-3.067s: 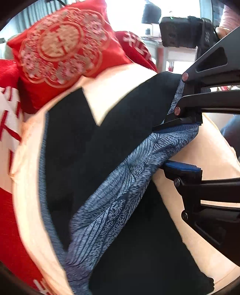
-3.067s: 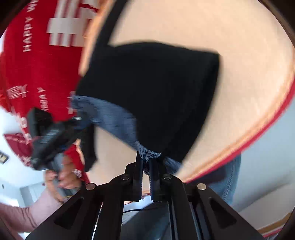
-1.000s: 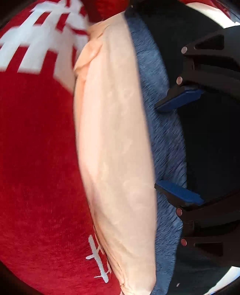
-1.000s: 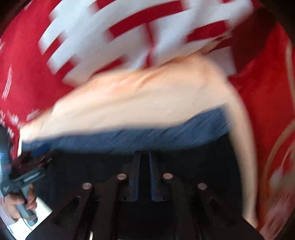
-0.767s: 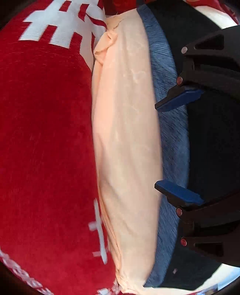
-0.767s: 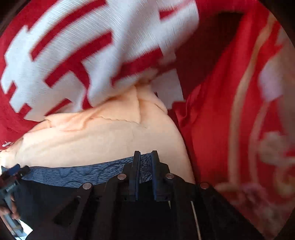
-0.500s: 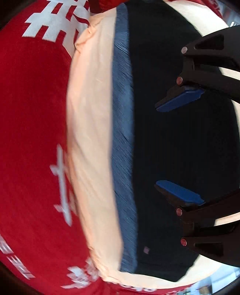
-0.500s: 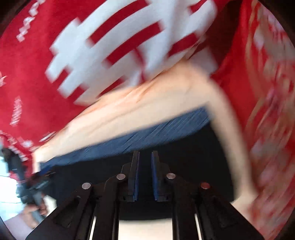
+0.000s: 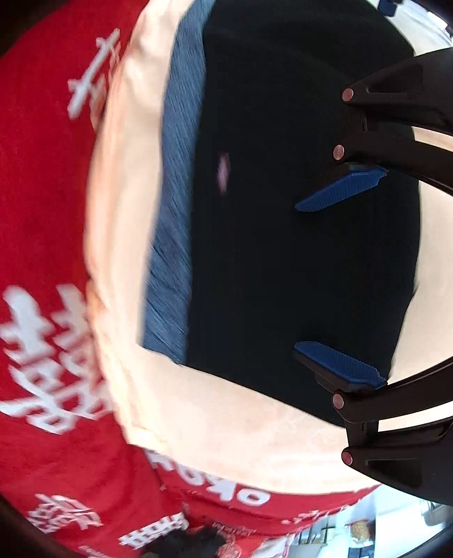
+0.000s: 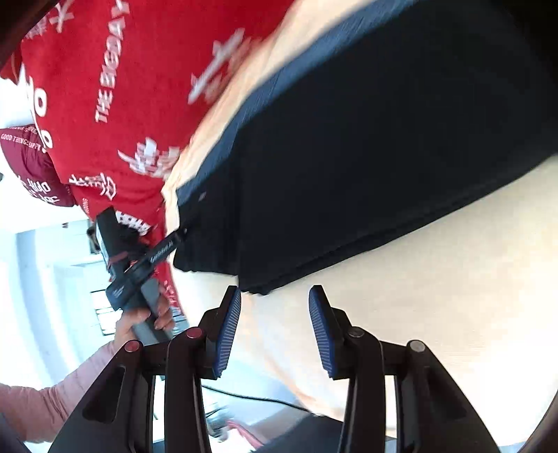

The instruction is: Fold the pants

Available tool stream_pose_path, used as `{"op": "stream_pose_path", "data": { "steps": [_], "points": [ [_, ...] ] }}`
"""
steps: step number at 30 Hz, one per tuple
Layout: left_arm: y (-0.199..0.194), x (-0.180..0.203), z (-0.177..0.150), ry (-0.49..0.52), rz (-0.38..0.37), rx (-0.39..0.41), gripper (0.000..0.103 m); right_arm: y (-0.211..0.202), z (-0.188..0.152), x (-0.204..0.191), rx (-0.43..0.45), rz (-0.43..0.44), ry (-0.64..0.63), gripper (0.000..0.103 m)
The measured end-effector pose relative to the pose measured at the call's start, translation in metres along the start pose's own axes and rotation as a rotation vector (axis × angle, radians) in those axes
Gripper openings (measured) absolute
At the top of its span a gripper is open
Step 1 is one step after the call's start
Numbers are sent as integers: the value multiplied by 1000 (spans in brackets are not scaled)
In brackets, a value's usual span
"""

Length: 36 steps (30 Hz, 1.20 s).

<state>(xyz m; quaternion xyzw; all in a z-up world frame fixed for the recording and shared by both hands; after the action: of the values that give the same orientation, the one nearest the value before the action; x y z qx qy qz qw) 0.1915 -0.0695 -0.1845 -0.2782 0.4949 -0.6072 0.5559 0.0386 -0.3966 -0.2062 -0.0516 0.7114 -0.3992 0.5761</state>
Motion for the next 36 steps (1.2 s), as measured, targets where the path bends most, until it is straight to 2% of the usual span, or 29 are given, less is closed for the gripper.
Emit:
{"op": "stream_pose_path", "data": {
  "steps": [1,2,6,8,11,12,13,15,16,17,20,22,23,25,27,30,31,33,34,36],
  "points": [
    [6,-7,-1,4,-21,26,94,13,-3,-2,8,2,10,44],
    [9,-10,-1,14,-34,36,96,21,-6,-2,18,15,34,44],
    [20,-23,-2,-23,-132,41,97,26,-1,-8,63,46,60,44],
    [23,-24,-3,-16,-146,54,97,27,5,-8,64,45,65,44],
    [22,-33,-5,-28,-165,40,97,54,19,-11,55,33,121,43],
    [33,-49,1,-27,-167,35,97,59,23,-11,46,2,133,35],
    [34,-53,0,-25,-169,31,97,58,28,-17,44,-46,113,11],
    [42,-66,3,-25,-175,26,97,45,28,-38,77,-32,20,10],
    [44,-70,1,-24,-182,33,97,36,23,-49,89,-53,-47,9],
    [45,-72,0,-20,-180,38,98,34,18,-50,91,-70,-60,9],
    [38,-72,-3,-10,-153,26,98,51,1,-18,49,-151,4,8],
    [29,-73,-3,-7,-118,8,98,48,-2,-11,64,-123,36,8],
    [18,-70,-4,2,-106,15,98,42,-1,-13,42,-136,30,14],
    [-6,-61,-3,26,-109,53,98,23,0,-18,15,-194,-20,18],
    [-28,-42,-3,50,-145,87,98,-9,6,-23,44,-246,-96,18],
    [-55,12,-7,105,-263,115,98,-70,26,-10,152,-374,-123,18],
    [-58,35,-8,111,-325,104,98,-88,35,-3,192,-388,-107,18],
    [-60,84,-11,128,-408,72,98,-103,55,13,203,-405,-79,18],
    [-55,109,-15,153,-420,62,98,-104,65,23,194,-431,-71,18],
    [-38,138,-19,209,-364,57,98,-96,81,38,172,-514,-80,16]
  ]
}}
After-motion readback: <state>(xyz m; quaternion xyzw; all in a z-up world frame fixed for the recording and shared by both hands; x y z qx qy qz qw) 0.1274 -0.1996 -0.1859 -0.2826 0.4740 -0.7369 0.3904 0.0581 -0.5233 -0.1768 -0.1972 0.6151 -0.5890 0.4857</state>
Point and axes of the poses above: each gripper's, at about its wrist camera, not at the fingertips, and y roughly the way its jaws point, x to its right, z to its top, the point moved 2 cm from there along y, roughly the way its jaws point, and after that the axes turned 8 degrees about x, right-handed, at the moved point
